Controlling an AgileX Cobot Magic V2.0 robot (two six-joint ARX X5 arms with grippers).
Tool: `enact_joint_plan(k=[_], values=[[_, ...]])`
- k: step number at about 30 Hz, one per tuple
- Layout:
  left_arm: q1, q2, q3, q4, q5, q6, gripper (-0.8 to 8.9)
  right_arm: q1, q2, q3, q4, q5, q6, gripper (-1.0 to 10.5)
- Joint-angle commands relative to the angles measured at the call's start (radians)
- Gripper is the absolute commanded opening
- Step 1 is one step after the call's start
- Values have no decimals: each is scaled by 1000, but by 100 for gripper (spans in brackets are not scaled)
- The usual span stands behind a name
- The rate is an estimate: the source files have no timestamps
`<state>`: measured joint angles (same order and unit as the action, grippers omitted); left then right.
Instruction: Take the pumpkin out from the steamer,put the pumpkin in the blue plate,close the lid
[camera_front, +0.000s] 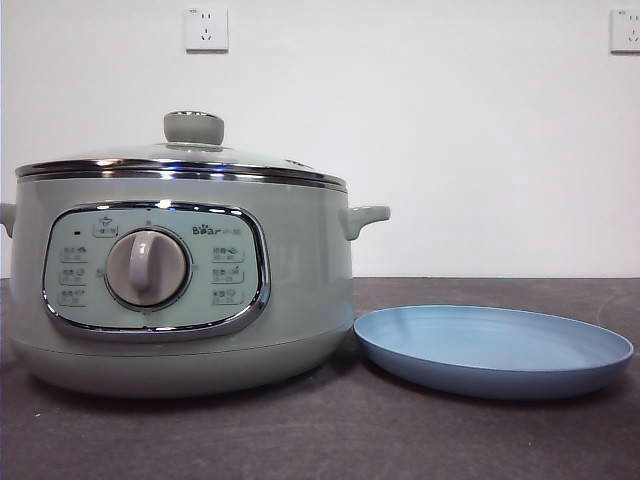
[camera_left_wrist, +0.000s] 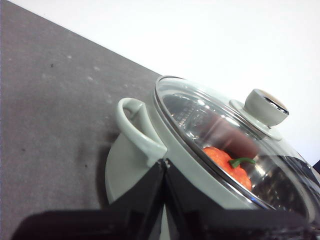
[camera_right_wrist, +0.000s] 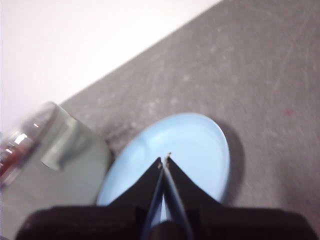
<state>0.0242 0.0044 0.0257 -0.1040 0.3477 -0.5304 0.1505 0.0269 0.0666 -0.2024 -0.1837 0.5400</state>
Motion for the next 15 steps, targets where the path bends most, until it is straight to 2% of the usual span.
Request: enact_joint_plan(k=[1,4,8,12,15], values=[[3,-2,48,-31,-6,-15,-6,1,2,56,13,-1,8,-9],[3,16,115,-69,-7,7,-6,1,14,113,11,2,6,-9],[3,80,217,-103,-8,49,-6,1,62,194,6,3,-31,-9],[3,190,327,-119,-7,76,-6,1,147,294,-9,5,-91,-9],[3,285,416,-119,1,126,-6,1,232,377,-16,5,-151,-9]])
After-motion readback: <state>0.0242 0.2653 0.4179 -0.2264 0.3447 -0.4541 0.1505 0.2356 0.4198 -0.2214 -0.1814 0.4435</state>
